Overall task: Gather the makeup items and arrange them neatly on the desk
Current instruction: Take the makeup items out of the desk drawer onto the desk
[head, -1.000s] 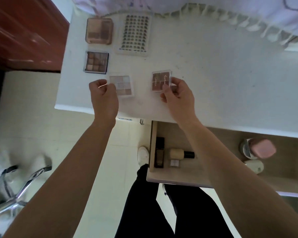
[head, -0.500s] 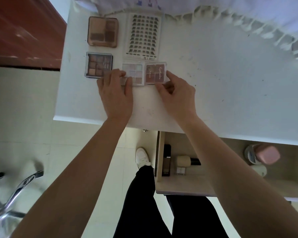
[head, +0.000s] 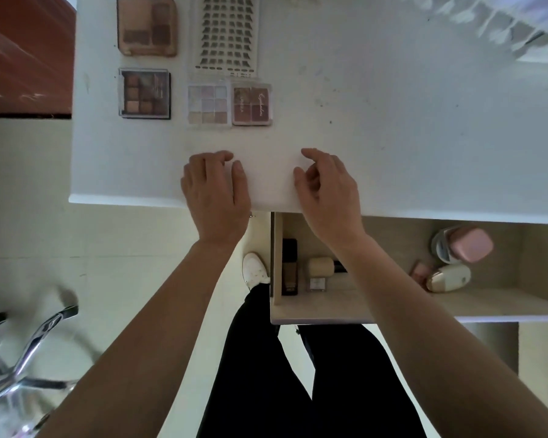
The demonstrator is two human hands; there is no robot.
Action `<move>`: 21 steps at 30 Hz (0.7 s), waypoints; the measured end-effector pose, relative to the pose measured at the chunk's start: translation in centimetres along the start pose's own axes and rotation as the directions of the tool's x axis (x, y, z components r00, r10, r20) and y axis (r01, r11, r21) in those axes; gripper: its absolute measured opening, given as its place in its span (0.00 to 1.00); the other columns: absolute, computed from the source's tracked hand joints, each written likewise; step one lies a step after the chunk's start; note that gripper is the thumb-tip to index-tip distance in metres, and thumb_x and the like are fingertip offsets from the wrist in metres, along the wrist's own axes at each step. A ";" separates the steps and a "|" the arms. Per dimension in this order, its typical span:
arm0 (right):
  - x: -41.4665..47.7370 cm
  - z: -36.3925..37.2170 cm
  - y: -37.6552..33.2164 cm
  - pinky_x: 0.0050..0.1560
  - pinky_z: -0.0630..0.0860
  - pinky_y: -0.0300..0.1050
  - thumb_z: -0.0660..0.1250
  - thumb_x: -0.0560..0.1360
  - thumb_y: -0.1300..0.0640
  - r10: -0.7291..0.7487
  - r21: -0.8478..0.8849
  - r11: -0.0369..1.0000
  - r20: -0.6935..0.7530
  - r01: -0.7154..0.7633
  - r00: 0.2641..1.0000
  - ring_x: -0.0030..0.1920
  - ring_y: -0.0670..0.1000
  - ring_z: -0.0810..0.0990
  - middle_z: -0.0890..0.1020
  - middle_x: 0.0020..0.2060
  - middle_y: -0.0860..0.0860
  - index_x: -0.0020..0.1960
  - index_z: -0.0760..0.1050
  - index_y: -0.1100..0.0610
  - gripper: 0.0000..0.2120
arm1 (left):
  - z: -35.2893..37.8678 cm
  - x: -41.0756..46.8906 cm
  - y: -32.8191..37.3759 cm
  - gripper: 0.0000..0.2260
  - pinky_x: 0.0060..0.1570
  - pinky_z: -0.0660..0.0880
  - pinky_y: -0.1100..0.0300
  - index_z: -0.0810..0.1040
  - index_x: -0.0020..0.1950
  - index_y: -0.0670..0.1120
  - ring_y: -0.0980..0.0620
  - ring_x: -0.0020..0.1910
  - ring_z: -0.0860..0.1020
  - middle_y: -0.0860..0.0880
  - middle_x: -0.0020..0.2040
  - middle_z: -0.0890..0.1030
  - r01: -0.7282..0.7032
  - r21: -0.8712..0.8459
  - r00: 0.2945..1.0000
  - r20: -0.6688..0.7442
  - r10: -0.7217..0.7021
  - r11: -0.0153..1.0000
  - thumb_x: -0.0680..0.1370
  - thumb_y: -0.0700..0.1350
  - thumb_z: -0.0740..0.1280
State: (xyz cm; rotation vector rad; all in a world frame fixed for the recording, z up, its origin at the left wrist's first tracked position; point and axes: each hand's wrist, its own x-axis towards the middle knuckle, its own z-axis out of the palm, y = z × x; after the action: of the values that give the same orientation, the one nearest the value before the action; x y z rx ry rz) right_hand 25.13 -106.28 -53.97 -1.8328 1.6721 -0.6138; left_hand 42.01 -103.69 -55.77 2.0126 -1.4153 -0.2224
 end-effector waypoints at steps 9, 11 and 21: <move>-10.3 -1.5 9.4 0.37 0.76 0.48 0.66 0.76 0.54 -0.022 -0.199 0.978 0.226 0.069 0.974 0.42 0.57 0.80 0.81 0.48 0.53 0.56 0.78 0.56 0.11 | 0.6 -12.2 2.2 0.15 0.49 0.76 0.47 0.77 0.57 0.42 0.41 0.53 0.74 0.42 0.57 0.75 -0.333 0.066 0.795 0.556 0.242 0.941 0.72 0.42 0.70; -11.6 -1.2 11.8 0.49 0.76 0.53 0.67 0.74 0.54 0.139 -0.314 0.949 0.427 0.003 0.894 0.54 0.61 0.77 0.78 0.55 0.56 0.64 0.75 0.54 0.18 | 1.3 -13.1 2.2 0.22 0.49 0.75 0.47 0.76 0.60 0.43 0.41 0.55 0.73 0.43 0.60 0.75 -0.402 0.122 0.711 0.666 0.226 0.907 0.68 0.44 0.73; -12.6 -1.4 16.9 0.57 0.73 0.50 0.67 0.75 0.55 0.316 -0.428 0.903 0.597 -0.040 0.737 0.59 0.61 0.76 0.75 0.59 0.57 0.66 0.74 0.51 0.19 | 6.1 -13.7 3.3 0.43 0.70 0.45 0.31 0.54 0.77 0.43 0.39 0.76 0.52 0.39 0.72 0.65 -0.661 0.463 0.482 0.865 -0.139 0.590 0.69 0.52 0.71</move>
State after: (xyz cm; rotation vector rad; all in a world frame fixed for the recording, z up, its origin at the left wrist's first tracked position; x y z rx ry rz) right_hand 10.54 -94.71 -63.94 -1.8015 1.4946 0.4681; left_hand 30.96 -94.68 -61.56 2.3258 -2.9311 -0.5948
